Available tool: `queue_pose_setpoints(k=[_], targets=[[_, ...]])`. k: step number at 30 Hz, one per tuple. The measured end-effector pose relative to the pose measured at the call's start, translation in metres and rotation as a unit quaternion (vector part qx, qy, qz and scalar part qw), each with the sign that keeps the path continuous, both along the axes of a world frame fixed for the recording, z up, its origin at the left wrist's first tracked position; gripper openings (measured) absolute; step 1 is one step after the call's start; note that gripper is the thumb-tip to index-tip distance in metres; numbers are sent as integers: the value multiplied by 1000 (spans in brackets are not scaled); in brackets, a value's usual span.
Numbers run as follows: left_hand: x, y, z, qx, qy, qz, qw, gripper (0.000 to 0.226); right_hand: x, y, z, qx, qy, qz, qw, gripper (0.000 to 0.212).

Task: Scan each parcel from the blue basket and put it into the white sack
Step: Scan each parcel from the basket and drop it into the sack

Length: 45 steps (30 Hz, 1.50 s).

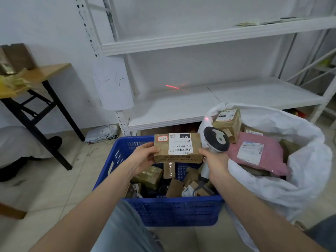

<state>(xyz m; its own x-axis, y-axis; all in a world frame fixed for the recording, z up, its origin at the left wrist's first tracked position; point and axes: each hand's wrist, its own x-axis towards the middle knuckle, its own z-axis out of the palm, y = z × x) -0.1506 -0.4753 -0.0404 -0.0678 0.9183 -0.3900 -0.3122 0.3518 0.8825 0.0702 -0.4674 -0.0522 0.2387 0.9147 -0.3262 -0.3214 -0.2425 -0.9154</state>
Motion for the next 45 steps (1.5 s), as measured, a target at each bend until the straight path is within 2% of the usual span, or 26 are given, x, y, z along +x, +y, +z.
queue_pose_setpoints(k=[3,8,11,15,30,38,45], targets=[[7,1,-4,-37,20,-17,999,40,10,-2,-3,3,-24,9,1000,16],[26,12,-17,17,-24,73,997,59,24,-26,-11,-17,-76,58,995,2],[36,17,-23,51,-28,77,995,63,28,-44,-17,-26,-107,90,990,13],[46,22,-29,82,-6,71,994,65,29,-59,-21,-29,-157,108,981,15],[56,30,-30,112,8,76,991,67,36,-68,-7,-30,-178,116,977,17],[72,36,-15,125,5,59,990,64,49,-63,2,-29,-157,86,983,18],[139,84,22,120,98,-7,988,63,102,-17,35,21,-104,-19,994,6]])
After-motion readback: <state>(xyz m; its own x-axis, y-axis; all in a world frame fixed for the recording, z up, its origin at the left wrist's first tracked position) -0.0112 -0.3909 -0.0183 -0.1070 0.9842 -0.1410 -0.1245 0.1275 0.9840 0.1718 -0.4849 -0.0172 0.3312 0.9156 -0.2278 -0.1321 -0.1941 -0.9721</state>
